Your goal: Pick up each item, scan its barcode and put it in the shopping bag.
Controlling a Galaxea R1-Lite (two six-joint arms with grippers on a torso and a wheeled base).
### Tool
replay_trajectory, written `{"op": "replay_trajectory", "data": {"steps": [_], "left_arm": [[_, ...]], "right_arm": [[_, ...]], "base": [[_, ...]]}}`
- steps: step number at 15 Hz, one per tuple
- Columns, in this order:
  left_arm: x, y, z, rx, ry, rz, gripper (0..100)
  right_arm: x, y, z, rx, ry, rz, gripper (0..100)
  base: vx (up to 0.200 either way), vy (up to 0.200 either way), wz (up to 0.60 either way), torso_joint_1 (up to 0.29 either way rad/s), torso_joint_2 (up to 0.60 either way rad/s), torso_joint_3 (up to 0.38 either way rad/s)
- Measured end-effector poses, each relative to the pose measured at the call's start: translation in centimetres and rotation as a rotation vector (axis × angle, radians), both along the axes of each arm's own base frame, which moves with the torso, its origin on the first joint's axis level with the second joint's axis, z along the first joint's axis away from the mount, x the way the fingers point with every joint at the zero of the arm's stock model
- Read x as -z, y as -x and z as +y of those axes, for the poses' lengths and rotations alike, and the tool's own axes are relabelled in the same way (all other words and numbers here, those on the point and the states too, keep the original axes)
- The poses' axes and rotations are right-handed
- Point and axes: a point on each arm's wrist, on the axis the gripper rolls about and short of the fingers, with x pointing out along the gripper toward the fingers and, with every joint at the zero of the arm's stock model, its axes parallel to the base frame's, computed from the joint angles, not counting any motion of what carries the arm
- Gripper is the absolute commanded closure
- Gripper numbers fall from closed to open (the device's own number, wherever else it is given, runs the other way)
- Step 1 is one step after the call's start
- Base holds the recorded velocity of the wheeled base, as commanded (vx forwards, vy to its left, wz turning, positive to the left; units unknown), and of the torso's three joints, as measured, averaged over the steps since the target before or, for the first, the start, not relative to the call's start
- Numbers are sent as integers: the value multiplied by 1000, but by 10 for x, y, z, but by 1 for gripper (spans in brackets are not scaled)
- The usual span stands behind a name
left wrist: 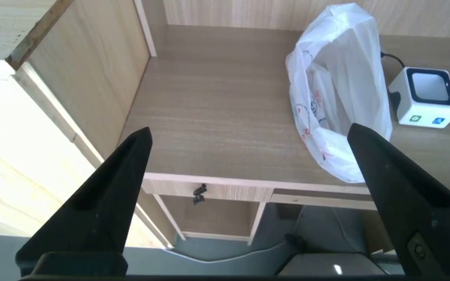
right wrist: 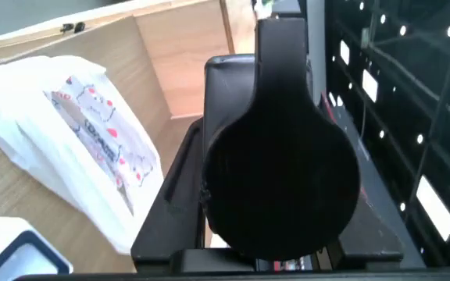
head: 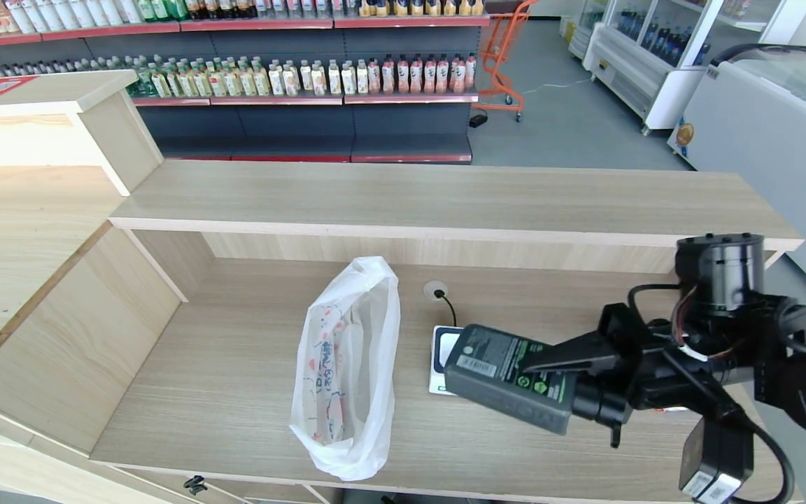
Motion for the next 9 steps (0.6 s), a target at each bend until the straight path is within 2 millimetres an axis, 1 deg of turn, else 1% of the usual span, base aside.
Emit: {"op": "replay_trajectory", "data": {"steps": [1,2,3,4,5,6,7,9], "left_arm": [[0,0,0,0,0,0,0],[0,0,0,0,0,0,0],[0,0,0,0,0,0,0],[0,0,0,0,0,0,0],[0,0,0,0,0,0,0],[0,0,0,0,0,0,0],[0,0,0,0,0,0,0],[0,0,0,0,0,0,0]], "right_arm": [[-14,0,-24,101,-12,30,100],[-23,3,-46,201,-24,80,100],[-26,8,-67,297,-39,180,100],[-22,17,-86,392,-64,355,100],[-20,25,-98,459,-99,525,100],[-21,30,-105,502,-135,665,100],[-25,34,-109,542,-174,789,100],[-33,35,-115,672,-306,1125,100]], "base": [[0,0,0,0,0,0],[0,0,0,0,0,0],[0,0,0,0,0,0],[0,0,0,0,0,0],[0,0,0,0,0,0],[0,0,0,0,0,0],[0,0,0,0,0,0],[0,0,0,0,0,0]]}}
